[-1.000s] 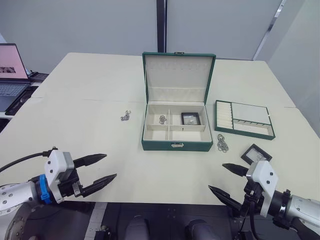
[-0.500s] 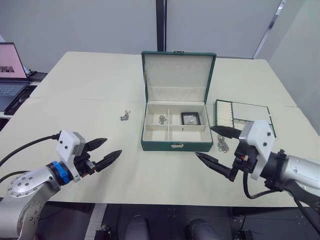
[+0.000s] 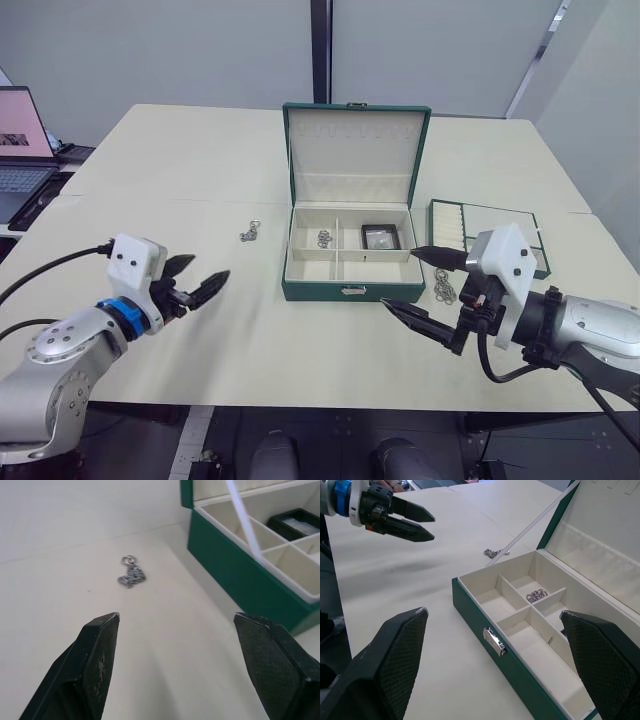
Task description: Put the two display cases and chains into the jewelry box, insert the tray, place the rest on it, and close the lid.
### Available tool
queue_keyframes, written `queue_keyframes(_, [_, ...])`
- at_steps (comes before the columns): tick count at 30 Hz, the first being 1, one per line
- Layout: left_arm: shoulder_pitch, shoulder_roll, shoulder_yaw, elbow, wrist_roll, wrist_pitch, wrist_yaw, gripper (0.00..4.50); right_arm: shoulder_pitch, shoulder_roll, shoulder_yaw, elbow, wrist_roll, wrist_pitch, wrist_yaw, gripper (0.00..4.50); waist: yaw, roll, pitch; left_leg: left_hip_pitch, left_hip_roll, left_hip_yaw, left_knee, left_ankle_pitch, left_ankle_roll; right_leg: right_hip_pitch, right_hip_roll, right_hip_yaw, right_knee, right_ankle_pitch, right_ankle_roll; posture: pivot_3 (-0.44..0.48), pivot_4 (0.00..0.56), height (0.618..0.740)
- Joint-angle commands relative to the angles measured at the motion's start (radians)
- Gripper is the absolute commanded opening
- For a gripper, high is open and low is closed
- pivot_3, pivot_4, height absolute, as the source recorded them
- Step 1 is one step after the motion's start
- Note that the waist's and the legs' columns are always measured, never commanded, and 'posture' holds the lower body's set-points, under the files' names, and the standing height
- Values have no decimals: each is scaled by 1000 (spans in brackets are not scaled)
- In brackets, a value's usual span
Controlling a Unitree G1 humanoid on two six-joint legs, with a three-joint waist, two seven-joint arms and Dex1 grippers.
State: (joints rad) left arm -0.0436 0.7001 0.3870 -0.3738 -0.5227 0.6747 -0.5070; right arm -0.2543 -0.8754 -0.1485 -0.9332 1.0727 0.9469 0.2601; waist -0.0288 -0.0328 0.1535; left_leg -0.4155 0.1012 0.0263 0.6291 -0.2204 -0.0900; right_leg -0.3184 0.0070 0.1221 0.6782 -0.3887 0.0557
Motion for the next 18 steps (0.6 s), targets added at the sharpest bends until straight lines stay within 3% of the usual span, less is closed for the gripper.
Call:
queue_keyframes(1, [-77,-43,-44,38,49,-27,70,3762,-15,-6,-3,4,-14,-22,4,4500,2,0,0,0,0,0,0,0,0,0,0,0,0,0,0,0,150,740])
queue_keyframes(10, [-228,-199,-183,218,206,-74,225,3762,-14,-12,-3,12,-40,-22,11,4500,3,0,0,0,0,0,1,0,0,0,0,0,0,0,0,0,150,740])
queue_keyframes(18, [-346,-237,-239,429,306,-152,250,3762,-18,-8,-3,11,-53,-18,3,4500,2,0,0,0,0,0,1,1,-2,0,0,0,0,0,0,0,150,740])
